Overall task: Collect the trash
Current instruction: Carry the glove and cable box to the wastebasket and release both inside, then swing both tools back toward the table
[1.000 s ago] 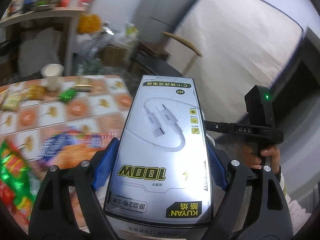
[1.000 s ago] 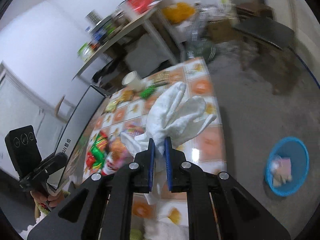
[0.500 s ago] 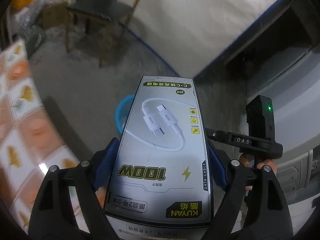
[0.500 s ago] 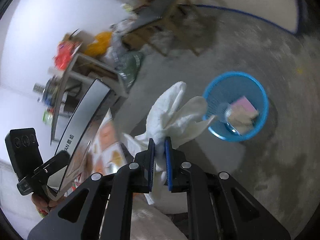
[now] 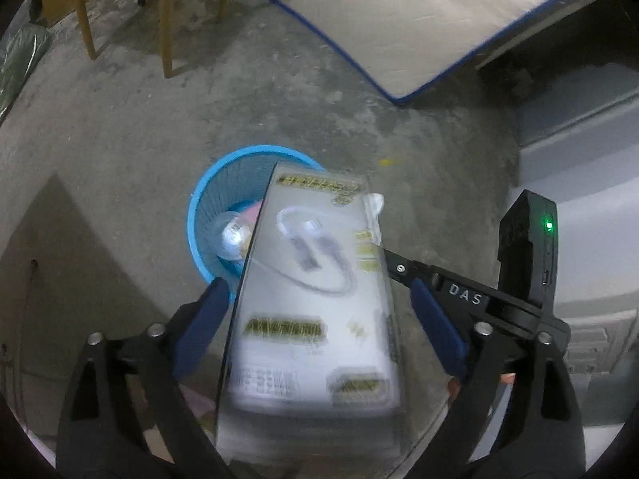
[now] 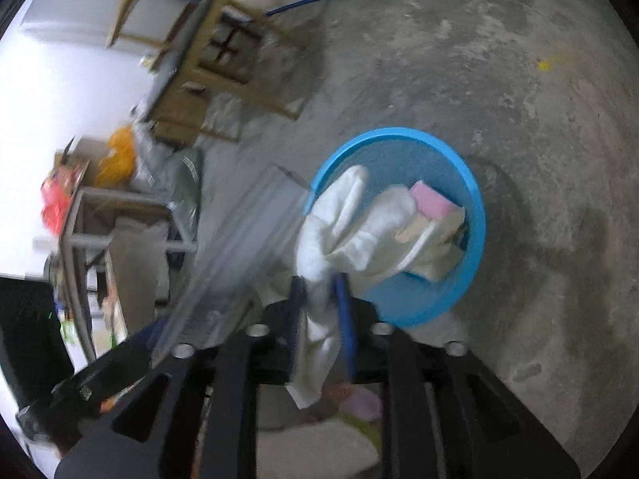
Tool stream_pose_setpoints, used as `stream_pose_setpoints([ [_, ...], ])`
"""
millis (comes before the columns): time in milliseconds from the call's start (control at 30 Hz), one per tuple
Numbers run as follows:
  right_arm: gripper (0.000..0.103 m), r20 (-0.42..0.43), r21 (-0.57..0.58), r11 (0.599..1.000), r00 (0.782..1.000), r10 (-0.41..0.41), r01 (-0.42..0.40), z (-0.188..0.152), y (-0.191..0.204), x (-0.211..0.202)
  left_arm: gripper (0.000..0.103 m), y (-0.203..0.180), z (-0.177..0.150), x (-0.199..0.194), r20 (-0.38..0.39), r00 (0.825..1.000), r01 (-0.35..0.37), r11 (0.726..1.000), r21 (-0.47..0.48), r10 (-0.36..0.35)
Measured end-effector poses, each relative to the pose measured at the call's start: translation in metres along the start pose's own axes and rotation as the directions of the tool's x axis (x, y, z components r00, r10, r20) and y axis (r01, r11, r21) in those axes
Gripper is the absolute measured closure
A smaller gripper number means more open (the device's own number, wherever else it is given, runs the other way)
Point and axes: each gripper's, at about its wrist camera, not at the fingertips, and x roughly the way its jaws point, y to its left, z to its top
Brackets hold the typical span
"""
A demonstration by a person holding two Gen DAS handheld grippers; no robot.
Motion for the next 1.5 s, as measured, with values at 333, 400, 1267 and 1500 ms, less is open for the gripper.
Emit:
stream_pose_setpoints([
  [333,0.068,0.052,0.084,0.994,0.996,-0.072,0.068,-0.007,-0.045,0.025,0.014,0.019,-0.018,-0.028,0.061,0.998,-0.03,1.0,0.011,0.029],
  [400,0.066,0.08,0.072,0.995,0.994,-0.07,0.064,-0.017,-0.045,0.01,0.014,0.017,-0.028,-0.052,0.104,0.994,-0.029,0.999,0.029,0.026],
  [1267,0.041,0.135,-0.542,0.84,0.988,0.08,0.006,-0.225,0.167,-0.127,0.014,0.121,-0.36,-0.33,0.61,0.752,-0.139,0.964,-0.226,0.251],
  [1500,0.041,0.006,-0.715,0.695,0.994,0.111,-0.073,-0.293,0.262,-0.098,0.014,0.173,-0.451,-0.348,0.679,0.657,-0.098,0.93,-0.356,0.329],
])
